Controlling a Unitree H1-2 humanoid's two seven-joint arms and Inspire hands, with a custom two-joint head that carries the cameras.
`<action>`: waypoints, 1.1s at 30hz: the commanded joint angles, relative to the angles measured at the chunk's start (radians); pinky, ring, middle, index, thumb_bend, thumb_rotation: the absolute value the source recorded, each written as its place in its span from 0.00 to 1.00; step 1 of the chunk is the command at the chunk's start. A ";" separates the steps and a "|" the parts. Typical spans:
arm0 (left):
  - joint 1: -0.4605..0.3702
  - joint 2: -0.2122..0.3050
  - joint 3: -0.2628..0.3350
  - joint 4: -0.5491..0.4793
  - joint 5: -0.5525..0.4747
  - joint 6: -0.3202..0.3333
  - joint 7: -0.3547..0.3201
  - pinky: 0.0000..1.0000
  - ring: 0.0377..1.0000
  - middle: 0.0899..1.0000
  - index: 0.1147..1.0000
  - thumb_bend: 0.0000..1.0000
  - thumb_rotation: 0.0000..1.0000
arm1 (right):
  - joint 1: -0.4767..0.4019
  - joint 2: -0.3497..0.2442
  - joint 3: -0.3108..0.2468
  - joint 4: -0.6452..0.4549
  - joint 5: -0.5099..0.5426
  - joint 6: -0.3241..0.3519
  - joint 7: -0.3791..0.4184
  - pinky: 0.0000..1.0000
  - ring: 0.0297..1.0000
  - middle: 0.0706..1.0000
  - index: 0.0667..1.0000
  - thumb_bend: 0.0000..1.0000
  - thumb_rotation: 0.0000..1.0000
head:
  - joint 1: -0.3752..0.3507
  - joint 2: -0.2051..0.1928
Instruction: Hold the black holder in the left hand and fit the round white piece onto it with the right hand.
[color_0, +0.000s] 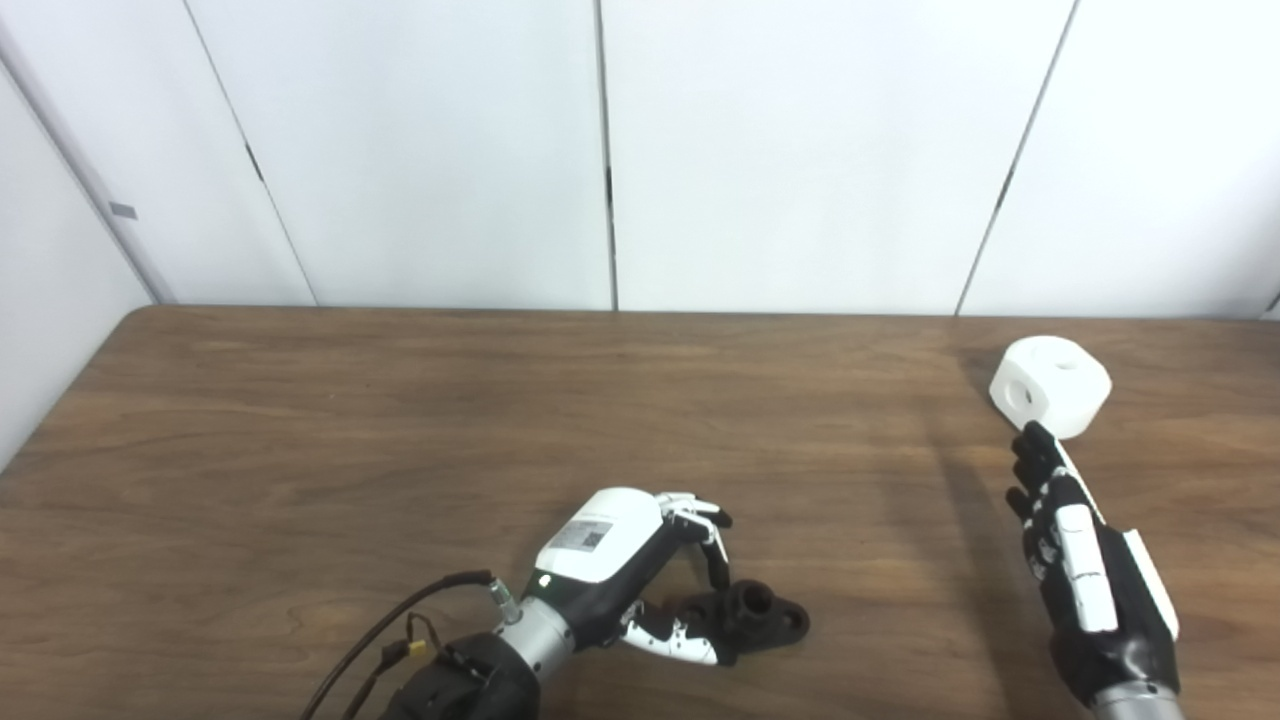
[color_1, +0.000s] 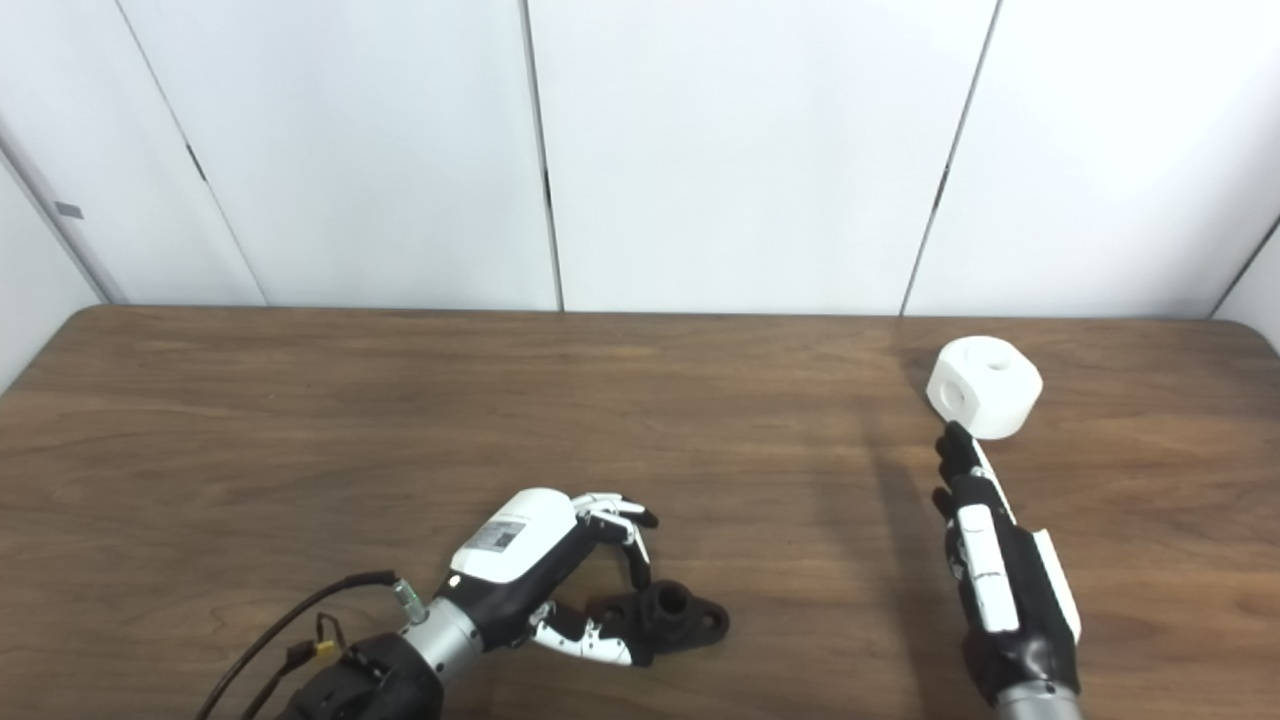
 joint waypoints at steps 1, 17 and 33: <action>-0.003 0.006 -0.016 0.064 0.022 0.012 -0.031 0.76 0.86 0.80 0.42 0.51 0.05 | -0.038 -0.030 -0.013 -0.036 -0.004 0.011 0.004 1.00 0.99 0.95 0.92 0.51 0.89 | -0.006 -0.006; -0.012 0.025 -0.037 0.094 0.130 -0.018 -0.016 0.81 0.86 0.78 0.42 0.52 0.05 | -0.085 -0.080 -0.051 -0.202 0.016 0.115 -0.002 1.00 0.99 0.96 0.92 0.52 0.94 | -0.049 -0.033; -0.002 0.053 -0.031 0.081 0.135 -0.039 -0.024 0.80 0.86 0.78 0.42 0.52 0.05 | -0.185 -0.200 -0.083 -0.255 -0.266 0.209 -0.046 0.95 0.96 0.94 0.92 0.60 0.57 | -0.156 -0.065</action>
